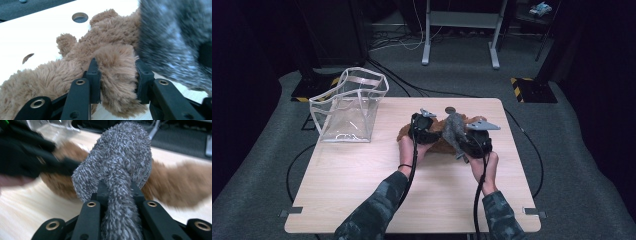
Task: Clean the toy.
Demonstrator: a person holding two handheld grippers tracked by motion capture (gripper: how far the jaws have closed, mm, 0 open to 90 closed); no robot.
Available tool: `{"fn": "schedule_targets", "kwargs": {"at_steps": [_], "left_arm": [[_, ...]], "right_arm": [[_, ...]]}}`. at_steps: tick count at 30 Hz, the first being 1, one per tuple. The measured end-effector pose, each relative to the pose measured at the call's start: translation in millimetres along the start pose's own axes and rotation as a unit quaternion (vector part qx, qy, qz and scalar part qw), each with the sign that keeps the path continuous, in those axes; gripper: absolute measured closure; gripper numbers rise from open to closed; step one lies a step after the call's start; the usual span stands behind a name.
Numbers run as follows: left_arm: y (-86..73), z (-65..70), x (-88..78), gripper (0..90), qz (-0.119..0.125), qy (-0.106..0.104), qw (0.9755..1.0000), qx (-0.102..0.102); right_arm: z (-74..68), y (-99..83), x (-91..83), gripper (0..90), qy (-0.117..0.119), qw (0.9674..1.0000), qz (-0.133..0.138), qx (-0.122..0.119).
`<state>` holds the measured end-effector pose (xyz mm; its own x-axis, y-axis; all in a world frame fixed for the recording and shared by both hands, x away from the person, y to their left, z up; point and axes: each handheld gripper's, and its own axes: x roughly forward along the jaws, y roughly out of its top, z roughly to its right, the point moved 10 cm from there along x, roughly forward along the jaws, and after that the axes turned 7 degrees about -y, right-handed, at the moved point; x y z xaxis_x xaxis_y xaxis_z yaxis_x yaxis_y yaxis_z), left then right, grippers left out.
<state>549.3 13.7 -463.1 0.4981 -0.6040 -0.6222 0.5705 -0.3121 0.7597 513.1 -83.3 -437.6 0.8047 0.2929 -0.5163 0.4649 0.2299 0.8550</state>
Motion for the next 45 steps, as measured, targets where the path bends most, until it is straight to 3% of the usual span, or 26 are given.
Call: {"fn": "schedule_targets", "kwargs": {"at_steps": [3, 8, 13, 20, 27, 31, 32, 37, 39, 42, 45], "left_arm": [[0.1, -1.6, -0.2, 65.8, -0.004, -0.007, 1.0, -0.001], [1.7, -5.9, 1.3, 66.2, -0.004, -0.012, 0.9999, -0.006], [2.7, -9.2, -1.0, 64.9, 0.0, -0.017, 0.9997, -0.016], [2.0, -9.7, -5.8, 62.6, -0.003, -0.012, 0.9999, -0.01], [2.9, -7.2, -13.6, 59.7, -0.001, -0.006, 1.0, 0.007], [1.2, -11.4, -17.3, 59.5, -0.006, 0.003, 0.9999, 0.011], [2.7, -11.4, -17.4, 59.4, 0.004, 0.006, 1.0, 0.003], [3.8, -11.8, -20.8, 57.4, 0.004, 0.017, 0.9998, 0.012], [5.0, -13.9, -20.2, 57.8, 0.008, 0.019, 0.9998, 0.008], [7.0, -14.2, -19.6, 58.6, 0.009, 0.017, 0.9998, 0.003], [9.7, -11.3, -18.8, 58.7, 0.007, 0.013, 0.9998, 0.011]], "right_arm": [[-10.9, 8.9, 11.8, 76.9, 0.006, 0.9999, -0.003, -0.012], [-17.7, 2.4, 40.6, 77.0, 0.006, 0.9992, -0.033, -0.02], [-4.7, -10.1, 58.8, 77.3, -0.033, 0.9969, -0.066, -0.027], [17.8, -15.8, 54.7, 77.2, -0.075, 0.9935, -0.084, -0.015], [26.5, -16.9, 49.1, 77.1, -0.087, 0.992, -0.09, -0.02], [28.4, -18.3, 50.7, 77.0, -0.083, 0.9924, -0.09, -0.011], [28.4, -18.7, 51.1, 77.0, -0.081, 0.9924, -0.092, -0.01], [29.3, -19.9, 52.4, 76.8, -0.082, 0.992, -0.095, -0.007], [27.8, -18.5, 50.1, 76.7, -0.08, 0.9924, -0.093, -0.008], [13.8, -9.8, 40.6, 76.7, -0.052, 0.9962, -0.069, -0.006], [-4.5, 0.2, 30.8, 76.7, -0.021, 0.9987, -0.045, -0.005]]}}
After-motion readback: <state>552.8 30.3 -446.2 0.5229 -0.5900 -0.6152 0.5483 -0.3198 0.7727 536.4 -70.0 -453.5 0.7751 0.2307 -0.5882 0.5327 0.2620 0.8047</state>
